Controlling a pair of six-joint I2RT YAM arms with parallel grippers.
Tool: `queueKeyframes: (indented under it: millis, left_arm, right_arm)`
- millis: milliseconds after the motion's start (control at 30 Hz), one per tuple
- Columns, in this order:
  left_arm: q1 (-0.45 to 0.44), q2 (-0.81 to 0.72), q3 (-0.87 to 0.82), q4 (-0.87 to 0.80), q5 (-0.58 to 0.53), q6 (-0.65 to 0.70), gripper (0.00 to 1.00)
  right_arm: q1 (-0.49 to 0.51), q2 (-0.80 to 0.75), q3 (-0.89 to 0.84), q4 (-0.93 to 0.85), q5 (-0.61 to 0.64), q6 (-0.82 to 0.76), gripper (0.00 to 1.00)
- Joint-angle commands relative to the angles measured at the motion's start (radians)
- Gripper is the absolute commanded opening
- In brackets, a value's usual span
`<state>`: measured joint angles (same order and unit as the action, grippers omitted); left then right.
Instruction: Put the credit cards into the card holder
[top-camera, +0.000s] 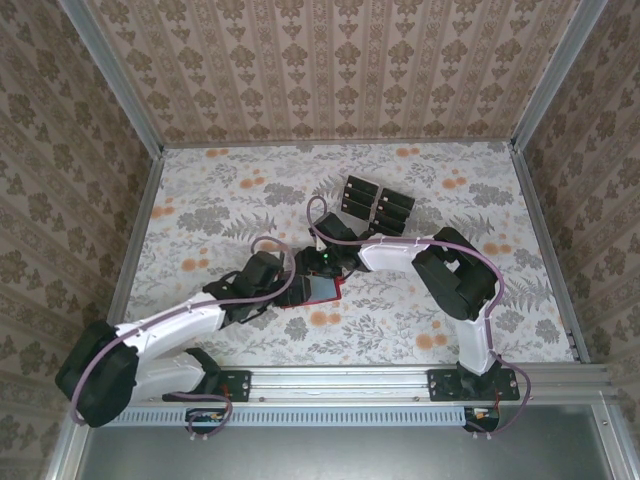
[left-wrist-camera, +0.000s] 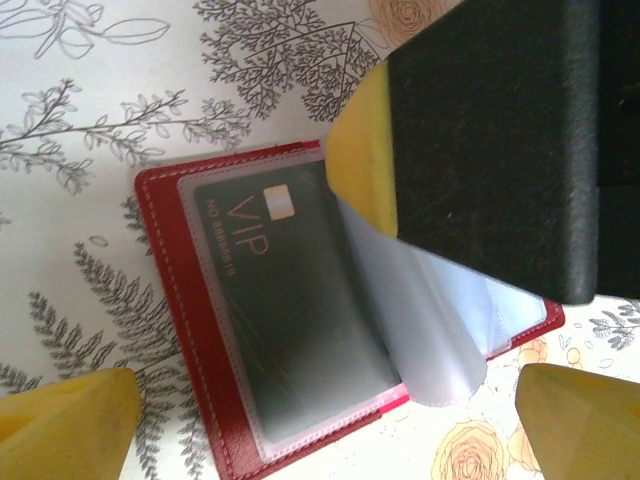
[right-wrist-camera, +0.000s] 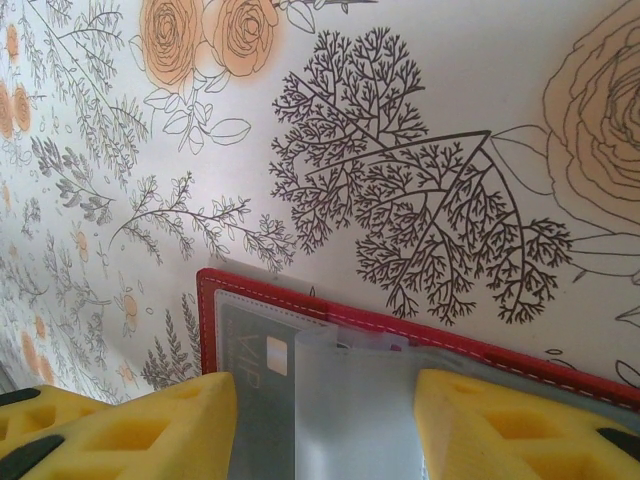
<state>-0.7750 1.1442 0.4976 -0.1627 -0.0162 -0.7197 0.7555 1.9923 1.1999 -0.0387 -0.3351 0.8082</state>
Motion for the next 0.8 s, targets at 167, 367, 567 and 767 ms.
queueKeyframes:
  millis: [167, 367, 567, 767]
  left_arm:
    - [-0.039, 0.100, 0.082, 0.042, -0.073, 0.052, 0.99]
    - [-0.079, 0.144, 0.102, 0.011, -0.174, 0.071, 0.99]
    - [-0.102, 0.172, 0.108, -0.036, -0.269, 0.059, 0.98]
    - [-0.104, 0.211, 0.103, -0.049, -0.290, 0.048, 0.98]
  right_arm:
    - [0.007, 0.022, -0.040, -0.015, -0.037, 0.023, 0.52]
    - [0.007, 0.020, -0.048, -0.009, -0.038, 0.026, 0.52]
    - [0.002, 0.018, -0.053, -0.001, -0.040, 0.029, 0.52]
    - [0.000, 0.019, -0.054, 0.003, -0.044, 0.031, 0.52]
